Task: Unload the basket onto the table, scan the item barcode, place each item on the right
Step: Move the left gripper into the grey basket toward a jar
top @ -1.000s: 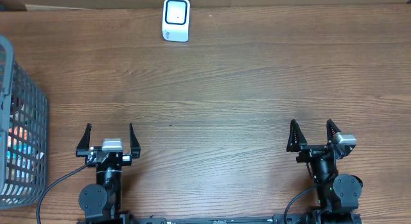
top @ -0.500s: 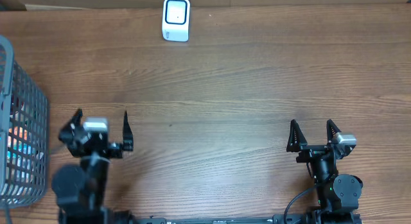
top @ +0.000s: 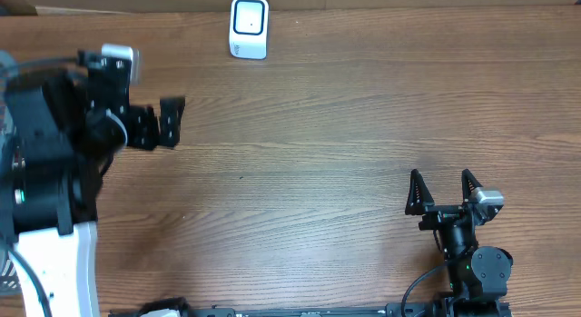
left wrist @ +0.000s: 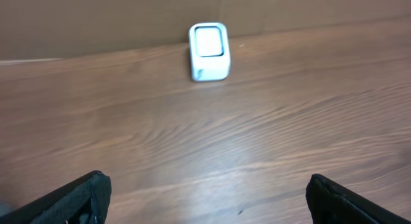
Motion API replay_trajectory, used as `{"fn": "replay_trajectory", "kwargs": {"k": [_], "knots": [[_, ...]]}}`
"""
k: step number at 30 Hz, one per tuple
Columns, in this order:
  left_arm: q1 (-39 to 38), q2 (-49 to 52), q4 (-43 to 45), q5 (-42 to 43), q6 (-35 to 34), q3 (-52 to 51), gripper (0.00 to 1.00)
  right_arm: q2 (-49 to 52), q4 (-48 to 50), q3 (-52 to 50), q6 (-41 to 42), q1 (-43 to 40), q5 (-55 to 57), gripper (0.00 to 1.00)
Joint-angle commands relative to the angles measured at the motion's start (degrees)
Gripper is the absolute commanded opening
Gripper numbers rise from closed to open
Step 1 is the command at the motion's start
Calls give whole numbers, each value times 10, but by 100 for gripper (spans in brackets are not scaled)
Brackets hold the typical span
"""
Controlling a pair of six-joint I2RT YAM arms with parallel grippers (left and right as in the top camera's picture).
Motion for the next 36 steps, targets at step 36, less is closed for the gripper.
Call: {"fn": "replay_trajectory", "kwargs": {"k": [36], "knots": [[413, 369, -80, -185, -250, 297, 100, -5, 3, -6, 0, -2, -1, 100]]}}
